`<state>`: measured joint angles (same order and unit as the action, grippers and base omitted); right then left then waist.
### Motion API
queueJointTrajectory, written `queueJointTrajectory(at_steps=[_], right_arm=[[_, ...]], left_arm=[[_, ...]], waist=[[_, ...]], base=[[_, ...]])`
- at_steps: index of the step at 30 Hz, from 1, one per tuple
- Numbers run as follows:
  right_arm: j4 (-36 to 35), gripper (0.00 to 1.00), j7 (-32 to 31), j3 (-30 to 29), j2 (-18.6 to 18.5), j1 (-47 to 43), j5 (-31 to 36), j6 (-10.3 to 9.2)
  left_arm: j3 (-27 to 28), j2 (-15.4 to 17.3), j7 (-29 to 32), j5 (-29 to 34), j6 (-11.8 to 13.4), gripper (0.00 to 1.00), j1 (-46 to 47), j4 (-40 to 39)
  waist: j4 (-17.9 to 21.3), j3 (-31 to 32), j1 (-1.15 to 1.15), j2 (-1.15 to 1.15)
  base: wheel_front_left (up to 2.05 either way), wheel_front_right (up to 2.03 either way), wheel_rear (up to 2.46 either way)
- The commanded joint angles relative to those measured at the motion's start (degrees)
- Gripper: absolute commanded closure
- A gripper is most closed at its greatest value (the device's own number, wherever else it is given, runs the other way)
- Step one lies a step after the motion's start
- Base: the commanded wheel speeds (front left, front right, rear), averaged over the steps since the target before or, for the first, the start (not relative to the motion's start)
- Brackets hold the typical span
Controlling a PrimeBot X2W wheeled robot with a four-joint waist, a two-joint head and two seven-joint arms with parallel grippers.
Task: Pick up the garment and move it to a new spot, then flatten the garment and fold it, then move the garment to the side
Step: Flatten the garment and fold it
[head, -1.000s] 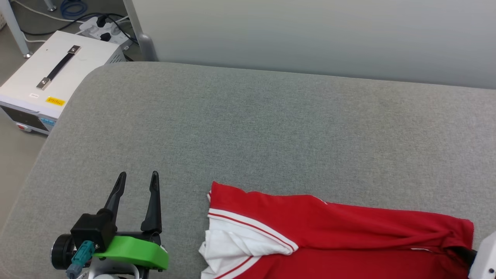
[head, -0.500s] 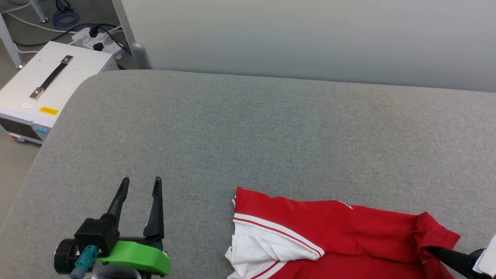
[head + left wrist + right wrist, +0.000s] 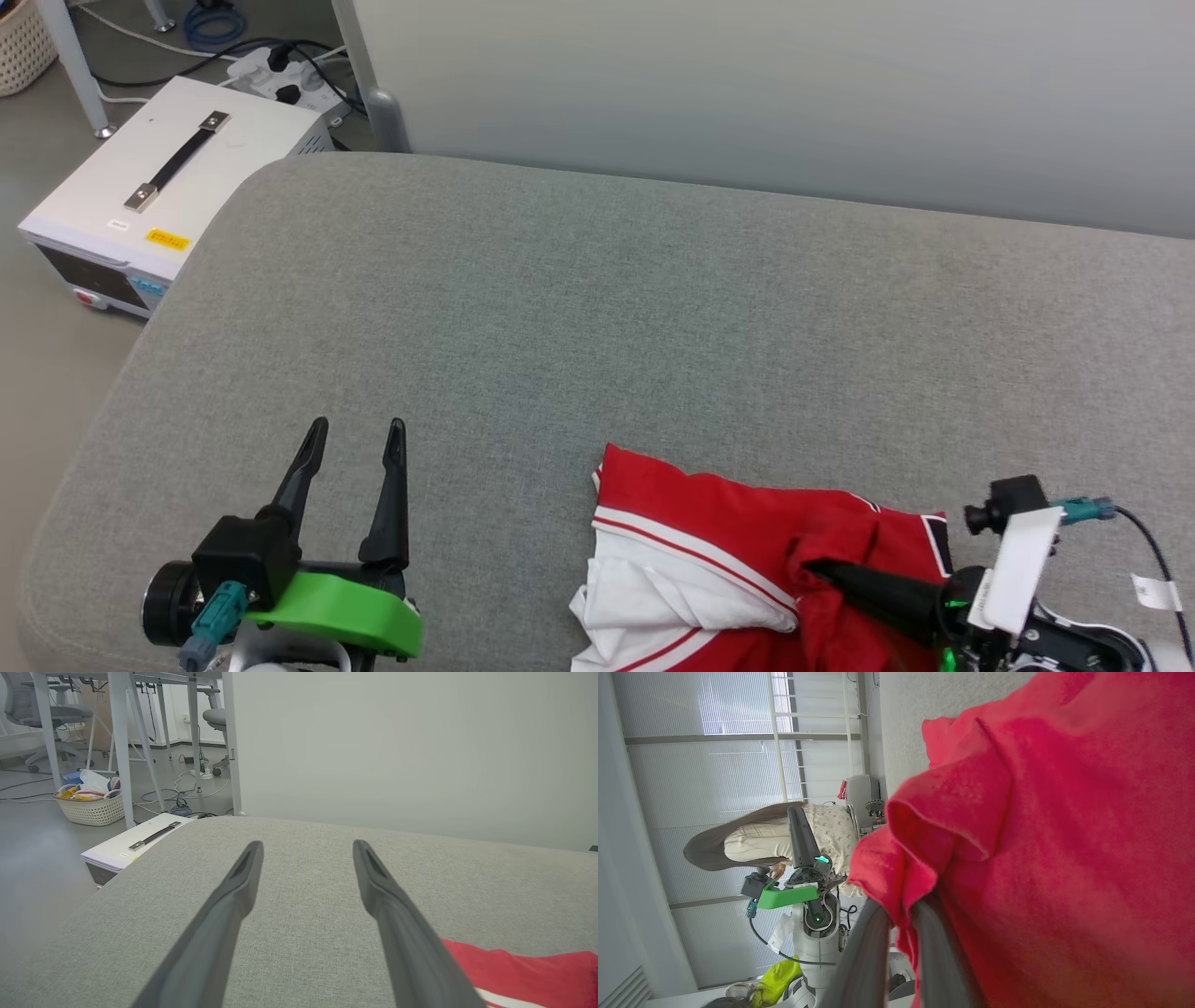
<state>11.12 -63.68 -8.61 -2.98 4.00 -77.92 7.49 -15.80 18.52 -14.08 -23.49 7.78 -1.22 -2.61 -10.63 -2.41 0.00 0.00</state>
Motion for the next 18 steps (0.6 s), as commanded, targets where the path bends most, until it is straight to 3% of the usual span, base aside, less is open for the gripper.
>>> queueJointTrajectory(at_steps=[1,9,10,15,16,17,18], right_arm=[[0.28,1.00,1.46,2.18,0.09,0.27,-0.79,0.00],[2.28,1.00,10.92,16.80,0.10,3.63,-2.90,0.00],[2.60,1.00,14.24,19.37,0.10,5.34,-3.34,0.00],[4.27,1.00,18.99,22.11,0.10,7.23,-2.04,0.00],[4.74,0.85,19.55,22.44,0.10,7.34,-1.75,0.00],[5.26,0.53,19.95,22.93,0.10,7.44,-1.30,0.00],[5.47,0.00,20.48,23.14,0.10,7.54,-0.89,0.00]], left_arm=[[-0.10,0.26,-0.02,0.32,-0.27,0.00,1.40,-0.30],[-0.42,-0.57,-0.35,0.35,-0.90,0.00,4.06,0.06],[-0.41,-1.01,-0.52,0.34,-1.24,0.00,4.84,0.51],[-0.17,-1.75,-0.74,0.48,-1.89,0.00,5.82,1.47],[-0.14,-1.87,-0.77,0.52,-2.03,0.00,5.97,1.66],[-0.08,-2.01,-0.80,0.58,-2.20,0.00,6.15,1.89],[-0.02,-2.10,-0.82,0.63,-2.33,0.00,6.28,2.07]], waist=[[-1.14,-1.28,0.00,0.00],[-3.62,-5.13,0.00,0.00],[-4.04,-6.44,0.00,0.00],[-4.13,-7.94,0.00,0.00],[-4.10,-8.08,0.00,0.00],[-4.03,-8.20,0.00,0.00],[-3.96,-8.25,0.00,0.00]], base=[[0.00,0.00,0.00],[0.00,0.00,0.00],[0.00,0.00,0.00],[0.00,0.00,0.00],[0.00,0.00,0.00],[0.00,0.00,0.00],[0.00,0.00,0.00]])
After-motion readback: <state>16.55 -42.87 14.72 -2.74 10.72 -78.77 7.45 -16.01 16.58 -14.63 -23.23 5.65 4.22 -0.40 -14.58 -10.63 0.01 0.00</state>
